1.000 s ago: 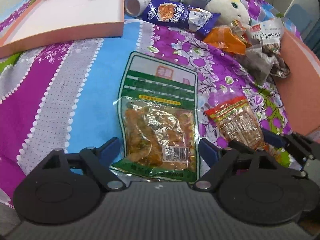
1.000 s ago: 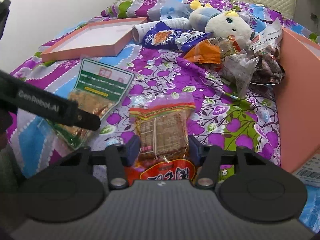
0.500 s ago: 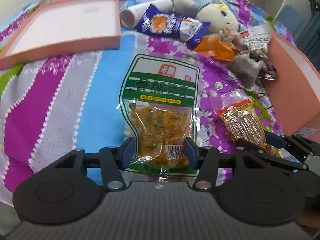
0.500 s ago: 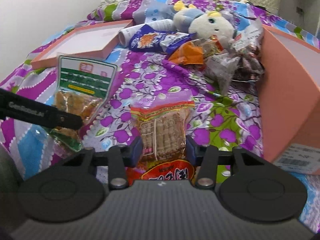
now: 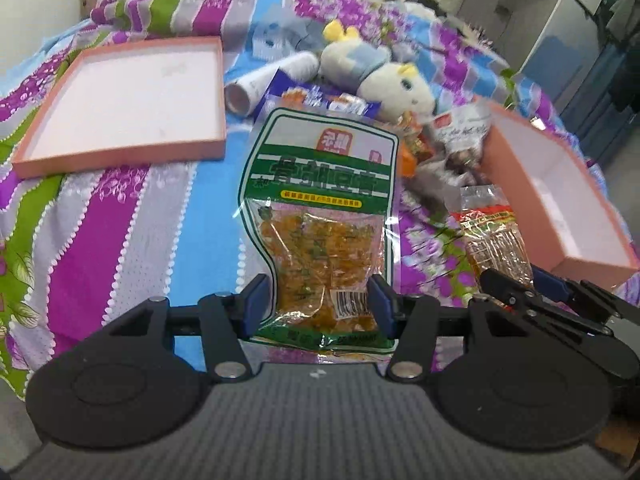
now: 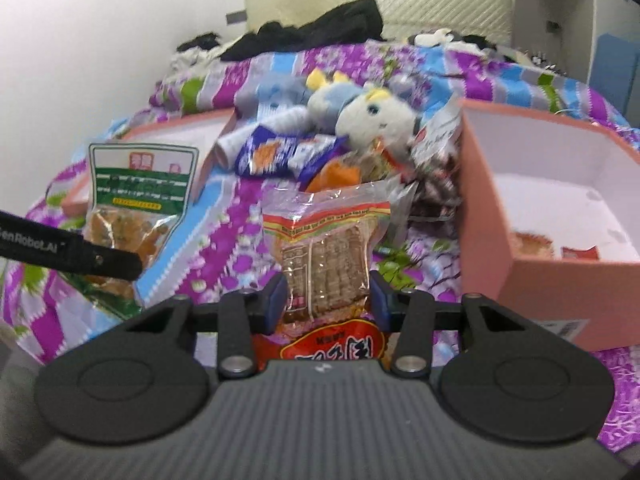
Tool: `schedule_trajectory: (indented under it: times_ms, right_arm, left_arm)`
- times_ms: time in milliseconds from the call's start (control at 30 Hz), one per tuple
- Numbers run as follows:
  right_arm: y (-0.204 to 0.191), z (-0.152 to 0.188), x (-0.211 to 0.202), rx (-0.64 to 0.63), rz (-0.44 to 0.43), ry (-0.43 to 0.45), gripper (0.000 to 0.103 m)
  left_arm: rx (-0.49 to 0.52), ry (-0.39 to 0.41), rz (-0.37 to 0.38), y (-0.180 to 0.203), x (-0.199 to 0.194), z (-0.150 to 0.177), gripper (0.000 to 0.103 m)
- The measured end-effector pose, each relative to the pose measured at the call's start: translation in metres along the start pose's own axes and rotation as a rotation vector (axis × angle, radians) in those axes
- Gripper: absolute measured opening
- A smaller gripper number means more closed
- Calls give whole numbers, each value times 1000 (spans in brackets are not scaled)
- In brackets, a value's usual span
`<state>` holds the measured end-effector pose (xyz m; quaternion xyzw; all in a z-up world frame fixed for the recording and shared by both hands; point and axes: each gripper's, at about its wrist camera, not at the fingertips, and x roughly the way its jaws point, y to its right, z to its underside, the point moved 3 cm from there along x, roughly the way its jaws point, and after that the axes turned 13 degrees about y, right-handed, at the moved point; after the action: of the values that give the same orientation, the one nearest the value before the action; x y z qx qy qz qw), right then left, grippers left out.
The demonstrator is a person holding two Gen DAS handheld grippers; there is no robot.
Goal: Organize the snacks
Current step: 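Lift the green-labelled packet with the left gripper while the right gripper lifts the biscuit pack, then carry both packets over the pink shoebox and open both grippers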
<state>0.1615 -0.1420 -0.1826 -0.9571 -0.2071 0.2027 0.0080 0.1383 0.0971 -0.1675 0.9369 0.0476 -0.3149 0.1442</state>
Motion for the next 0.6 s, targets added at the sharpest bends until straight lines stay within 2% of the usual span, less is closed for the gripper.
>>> schedule_trajectory:
  times_ms: [333, 500, 600]
  right_arm:
    - [9, -36, -68, 90, 35, 84, 46]
    - [17, -46, -101, 89, 68, 121, 46]
    - [24, -49, -120, 98, 89, 133, 46]
  left_arm:
    - [22, 73, 76, 38, -61, -17, 59]
    - [61, 87, 108, 69, -86, -7, 59]
    - [56, 85, 153, 86, -96, 0, 59]
